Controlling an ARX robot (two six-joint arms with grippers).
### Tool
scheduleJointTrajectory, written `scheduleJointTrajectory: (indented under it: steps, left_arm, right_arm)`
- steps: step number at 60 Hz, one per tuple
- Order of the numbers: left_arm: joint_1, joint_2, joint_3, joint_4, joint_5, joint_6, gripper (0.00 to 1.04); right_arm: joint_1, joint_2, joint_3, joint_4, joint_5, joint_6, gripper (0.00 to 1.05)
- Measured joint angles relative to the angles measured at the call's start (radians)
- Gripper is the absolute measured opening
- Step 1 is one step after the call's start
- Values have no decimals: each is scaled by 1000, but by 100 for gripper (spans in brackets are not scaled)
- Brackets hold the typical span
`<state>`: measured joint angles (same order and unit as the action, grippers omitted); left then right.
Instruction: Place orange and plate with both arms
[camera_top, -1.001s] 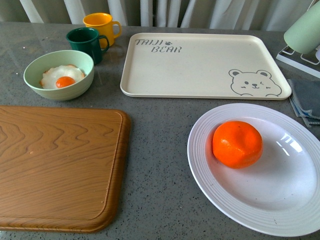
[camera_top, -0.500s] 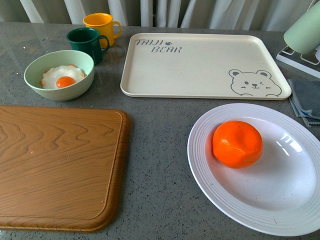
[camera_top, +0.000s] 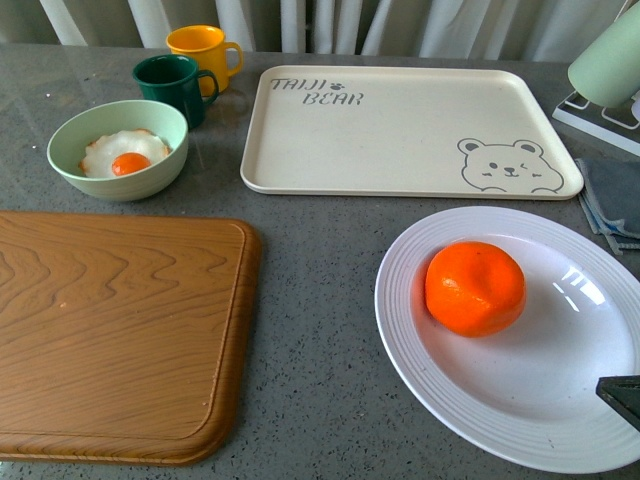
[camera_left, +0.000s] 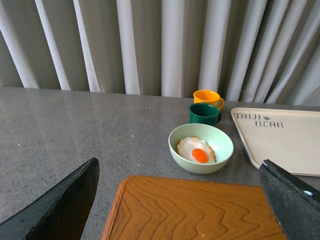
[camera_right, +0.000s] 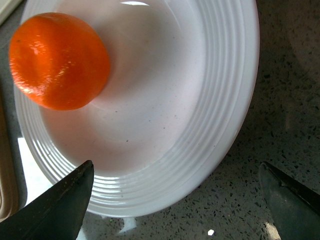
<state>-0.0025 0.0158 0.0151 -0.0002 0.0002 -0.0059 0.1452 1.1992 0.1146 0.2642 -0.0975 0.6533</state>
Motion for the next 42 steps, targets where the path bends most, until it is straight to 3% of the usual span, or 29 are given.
scheduleJointTrajectory:
  steps: [18, 42]
  left_arm:
    - [0, 0, 0, 0, 0, 0, 96]
    - [0, 0, 0, 0, 0, 0, 96]
  right_arm:
    - [-28, 261, 16, 254, -7, 35, 96]
    - [-6, 410, 73, 362, 17, 14, 96]
